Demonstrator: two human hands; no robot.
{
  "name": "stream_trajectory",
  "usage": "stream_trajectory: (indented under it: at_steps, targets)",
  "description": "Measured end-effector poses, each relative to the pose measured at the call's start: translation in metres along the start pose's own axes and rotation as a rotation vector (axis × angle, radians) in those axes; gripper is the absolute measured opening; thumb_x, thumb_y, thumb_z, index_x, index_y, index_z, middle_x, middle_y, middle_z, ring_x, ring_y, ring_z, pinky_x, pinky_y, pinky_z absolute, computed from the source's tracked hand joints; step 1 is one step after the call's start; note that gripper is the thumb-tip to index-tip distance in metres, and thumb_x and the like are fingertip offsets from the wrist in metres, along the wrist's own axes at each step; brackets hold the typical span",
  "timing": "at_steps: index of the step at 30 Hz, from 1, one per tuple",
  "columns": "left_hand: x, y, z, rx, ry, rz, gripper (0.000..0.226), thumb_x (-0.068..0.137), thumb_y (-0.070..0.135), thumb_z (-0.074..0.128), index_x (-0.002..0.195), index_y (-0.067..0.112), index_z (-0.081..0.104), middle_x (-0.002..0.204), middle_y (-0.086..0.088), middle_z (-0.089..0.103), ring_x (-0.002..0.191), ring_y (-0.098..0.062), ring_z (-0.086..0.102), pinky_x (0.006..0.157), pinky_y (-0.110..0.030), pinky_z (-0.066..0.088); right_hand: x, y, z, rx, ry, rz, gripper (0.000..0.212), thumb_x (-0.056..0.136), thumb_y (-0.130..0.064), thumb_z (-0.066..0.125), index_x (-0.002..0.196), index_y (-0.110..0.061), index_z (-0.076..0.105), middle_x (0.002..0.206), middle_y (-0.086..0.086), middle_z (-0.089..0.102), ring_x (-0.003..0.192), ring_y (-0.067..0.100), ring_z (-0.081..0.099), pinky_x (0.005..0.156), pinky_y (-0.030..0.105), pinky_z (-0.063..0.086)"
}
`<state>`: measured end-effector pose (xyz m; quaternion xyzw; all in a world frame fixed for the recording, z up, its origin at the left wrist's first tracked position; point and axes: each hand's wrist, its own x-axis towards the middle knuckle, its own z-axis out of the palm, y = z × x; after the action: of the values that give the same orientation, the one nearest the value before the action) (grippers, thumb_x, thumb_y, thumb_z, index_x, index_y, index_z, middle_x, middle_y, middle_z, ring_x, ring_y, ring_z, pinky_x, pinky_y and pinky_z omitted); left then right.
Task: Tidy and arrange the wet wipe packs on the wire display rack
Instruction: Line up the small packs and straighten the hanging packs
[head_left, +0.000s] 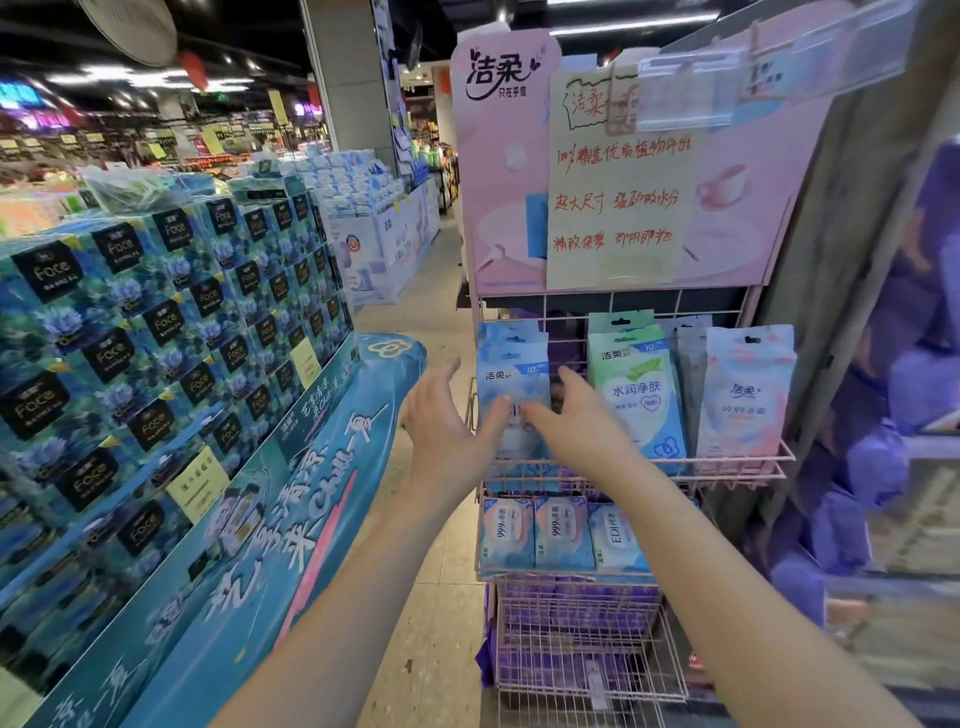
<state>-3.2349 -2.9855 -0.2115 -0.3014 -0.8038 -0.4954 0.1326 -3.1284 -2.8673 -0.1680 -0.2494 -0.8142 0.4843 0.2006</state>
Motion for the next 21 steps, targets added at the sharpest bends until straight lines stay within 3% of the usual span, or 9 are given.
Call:
stream_trajectory:
  at_steps: [1, 3, 6, 8, 11, 13, 15, 18, 21]
  targets:
    - [-0.006, 0.013, 0.0, -0.035, 0.115, 0.096, 0.066, 0.086, 0.054, 0.061, 0.137, 0.012, 0.055, 0.136, -0.002, 0.057, 0.13, -0.021, 0.05, 0.113, -0.039, 0.035, -0.007, -0.002, -0.007, 0.037, 0.026, -0.039, 0.036, 0.097, -0.023, 0.062, 0.13, -0.031, 0.047, 0.108, -0.018, 0.062, 0.094, 0.003, 0.061, 0.074, 0.015, 0.048]
    - [-0.019, 0.039, 0.005, -0.1, 0.231, 0.273, 0.042, 0.088, 0.034, 0.063, 0.121, 0.008, 0.059, 0.119, -0.003, 0.059, 0.113, -0.022, 0.057, 0.103, -0.035, 0.041, -0.016, -0.001, -0.023, 0.104, 0.168, -0.104, 0.035, 0.094, -0.014, 0.062, 0.127, -0.027, 0.057, 0.103, -0.017, 0.064, 0.091, -0.002, 0.063, 0.083, 0.019, 0.053]
    - [-0.039, 0.076, 0.021, -0.207, 0.042, 0.344, 0.03, 0.09, 0.022, 0.061, 0.118, 0.01, 0.058, 0.111, -0.001, 0.058, 0.101, -0.011, 0.059, 0.093, -0.019, 0.044, -0.023, 0.011, -0.052, 0.154, 0.465, -0.142, 0.028, 0.089, -0.003, 0.058, 0.112, -0.017, 0.065, 0.097, -0.007, 0.068, 0.089, 0.008, 0.066, 0.085, 0.022, 0.054]
    - [-0.047, 0.088, 0.038, -0.193, -0.143, 0.253, 0.04, 0.091, 0.022, 0.063, 0.129, 0.014, 0.054, 0.122, 0.002, 0.055, 0.11, -0.006, 0.058, 0.098, -0.019, 0.045, -0.027, 0.02, -0.069, 0.17, 0.536, -0.112, 0.029, 0.088, 0.0, 0.057, 0.113, -0.014, 0.064, 0.099, -0.003, 0.068, 0.09, 0.014, 0.066, 0.087, 0.028, 0.055]
    - [-0.047, 0.099, 0.061, -0.123, -0.306, 0.043, 0.063, 0.095, 0.027, 0.066, 0.149, 0.013, 0.038, 0.144, -0.002, 0.041, 0.132, -0.017, 0.048, 0.114, -0.03, 0.039, -0.031, 0.034, -0.081, 0.089, 0.424, -0.035, 0.039, 0.09, -0.001, 0.057, 0.128, -0.01, 0.061, 0.116, 0.003, 0.068, 0.107, 0.018, 0.064, 0.098, 0.036, 0.052]
    - [-0.043, 0.104, 0.073, -0.047, -0.347, -0.01, 0.077, 0.096, 0.027, 0.065, 0.158, 0.005, 0.024, 0.157, -0.011, 0.029, 0.143, -0.025, 0.037, 0.117, -0.029, 0.03, -0.031, 0.04, -0.083, 0.12, 0.371, -0.007, 0.038, 0.089, 0.001, 0.055, 0.123, -0.014, 0.059, 0.114, -0.002, 0.068, 0.111, 0.018, 0.063, 0.101, 0.038, 0.052]
    - [-0.035, 0.107, 0.084, 0.012, -0.424, -0.088, 0.086, 0.095, 0.032, 0.066, 0.159, 0.0, 0.017, 0.16, -0.018, 0.025, 0.147, -0.034, 0.033, 0.12, -0.039, 0.031, -0.03, 0.044, -0.086, 0.111, 0.36, -0.019, 0.04, 0.088, 0.002, 0.053, 0.122, -0.019, 0.058, 0.114, -0.005, 0.067, 0.114, 0.019, 0.062, 0.101, 0.039, 0.051]
    - [-0.018, 0.108, 0.095, -0.03, -0.494, -0.251, 0.073, 0.088, 0.044, 0.069, 0.144, 0.008, 0.04, 0.143, -0.015, 0.049, 0.131, -0.033, 0.053, 0.107, -0.043, 0.046, -0.025, 0.047, -0.091, 0.023, 0.281, 0.001, 0.05, 0.094, -0.001, 0.052, 0.143, -0.011, 0.049, 0.124, -0.005, 0.057, 0.115, 0.015, 0.054, 0.1, 0.032, 0.044]
    - [-0.008, 0.105, 0.1, -0.046, -0.508, -0.259, 0.074, 0.075, 0.057, 0.069, 0.133, 0.015, 0.046, 0.132, -0.007, 0.06, 0.121, -0.027, 0.06, 0.101, -0.039, 0.05, -0.014, 0.056, -0.095, 0.036, 0.208, 0.055, 0.043, 0.097, -0.007, 0.053, 0.14, -0.013, 0.05, 0.126, 0.001, 0.061, 0.11, 0.021, 0.056, 0.091, 0.035, 0.047]
